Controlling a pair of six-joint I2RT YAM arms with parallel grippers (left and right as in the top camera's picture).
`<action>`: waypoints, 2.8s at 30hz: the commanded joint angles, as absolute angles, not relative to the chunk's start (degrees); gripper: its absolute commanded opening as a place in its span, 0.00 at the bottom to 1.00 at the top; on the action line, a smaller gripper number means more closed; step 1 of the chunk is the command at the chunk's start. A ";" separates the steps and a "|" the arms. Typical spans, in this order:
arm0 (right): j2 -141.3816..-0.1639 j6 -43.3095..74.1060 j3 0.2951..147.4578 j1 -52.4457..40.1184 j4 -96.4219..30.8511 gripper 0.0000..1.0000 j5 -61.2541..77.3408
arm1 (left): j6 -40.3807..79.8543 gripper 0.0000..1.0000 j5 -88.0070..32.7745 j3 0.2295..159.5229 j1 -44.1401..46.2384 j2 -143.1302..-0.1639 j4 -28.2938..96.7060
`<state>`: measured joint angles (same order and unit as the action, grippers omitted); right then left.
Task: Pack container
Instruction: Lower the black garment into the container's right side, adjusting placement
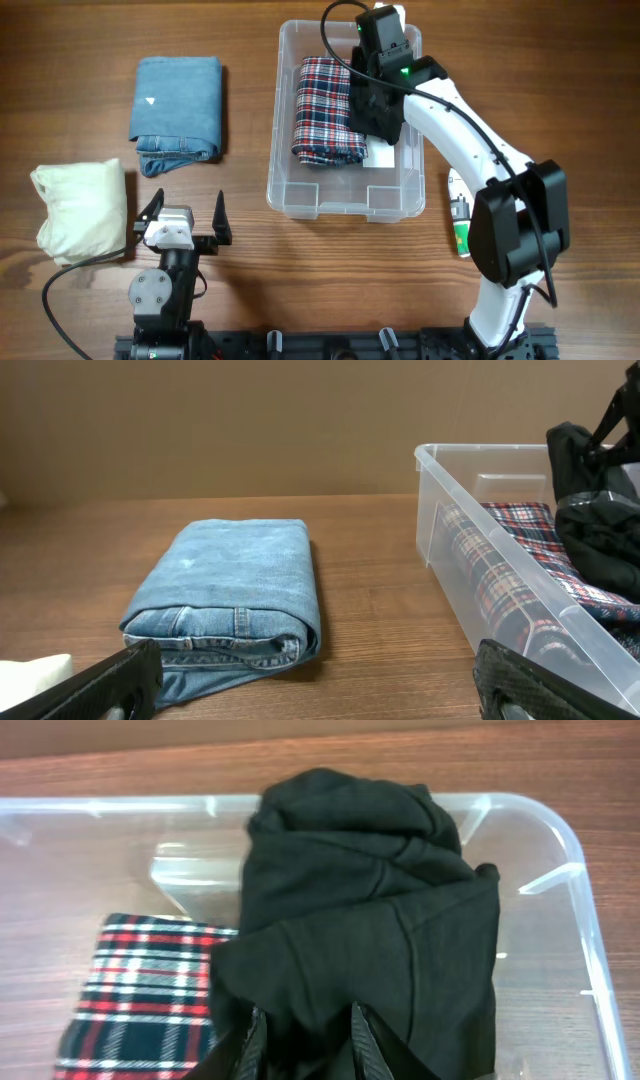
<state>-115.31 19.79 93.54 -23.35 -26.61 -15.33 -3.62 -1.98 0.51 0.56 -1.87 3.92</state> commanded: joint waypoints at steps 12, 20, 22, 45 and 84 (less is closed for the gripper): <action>-123.20 19.53 93.60 -22.87 -26.26 0.27 -15.42 | -4.25 1.00 -1.85 0.32 0.10 -1.69 4.36; -111.68 19.46 93.82 -22.94 -28.53 0.28 -11.00 | -4.25 1.00 -1.85 0.32 0.10 -1.69 4.36; -110.52 19.49 93.80 -23.05 -29.91 0.28 -4.64 | -4.25 1.00 -1.85 0.32 0.10 -1.69 4.36; -124.44 19.64 92.55 -31.38 -27.40 0.28 3.97 | -4.25 1.00 -1.85 0.32 0.10 -1.69 4.36; -120.53 25.85 93.89 -26.13 -29.28 0.28 -15.20 | -4.25 1.00 -1.85 0.32 0.10 -1.69 4.36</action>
<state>-116.46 22.81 93.80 -27.83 -30.04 -13.63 -3.62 -1.98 0.51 0.58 -1.87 3.92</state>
